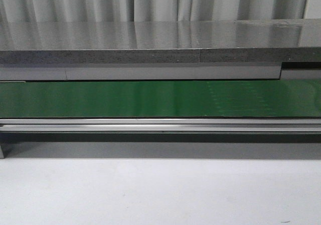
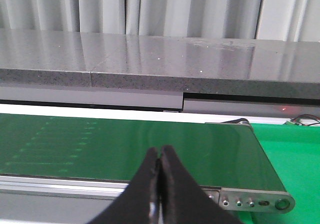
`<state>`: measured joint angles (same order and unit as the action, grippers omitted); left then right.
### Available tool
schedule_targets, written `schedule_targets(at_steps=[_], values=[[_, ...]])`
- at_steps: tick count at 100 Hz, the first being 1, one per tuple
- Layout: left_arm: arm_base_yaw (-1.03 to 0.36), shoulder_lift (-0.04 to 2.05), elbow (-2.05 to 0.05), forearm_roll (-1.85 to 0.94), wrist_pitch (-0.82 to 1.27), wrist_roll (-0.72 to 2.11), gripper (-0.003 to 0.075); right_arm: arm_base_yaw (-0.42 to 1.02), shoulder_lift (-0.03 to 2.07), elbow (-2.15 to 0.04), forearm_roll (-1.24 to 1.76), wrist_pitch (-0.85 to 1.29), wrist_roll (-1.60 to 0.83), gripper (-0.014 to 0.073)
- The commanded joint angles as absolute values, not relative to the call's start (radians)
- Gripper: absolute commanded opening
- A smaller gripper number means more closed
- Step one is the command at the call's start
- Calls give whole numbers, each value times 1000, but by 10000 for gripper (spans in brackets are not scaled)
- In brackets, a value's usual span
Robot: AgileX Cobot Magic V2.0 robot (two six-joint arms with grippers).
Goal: Move button from left to right
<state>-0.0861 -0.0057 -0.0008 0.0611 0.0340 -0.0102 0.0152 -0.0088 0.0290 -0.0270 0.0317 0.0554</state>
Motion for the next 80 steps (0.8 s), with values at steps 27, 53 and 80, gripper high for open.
schedule_targets(at_steps=[27, 53, 80], values=[[-93, -36, -17, 50, -58, -18, 5, 25, -26, 30, -25, -55, 57, -67], [-93, 98, -245, 50, 192, -18, 5, 25, -26, 30, -25, -55, 57, -67], [-93, 386, -512, 50, 543, -18, 5, 25, -26, 30, -25, -55, 57, -67]])
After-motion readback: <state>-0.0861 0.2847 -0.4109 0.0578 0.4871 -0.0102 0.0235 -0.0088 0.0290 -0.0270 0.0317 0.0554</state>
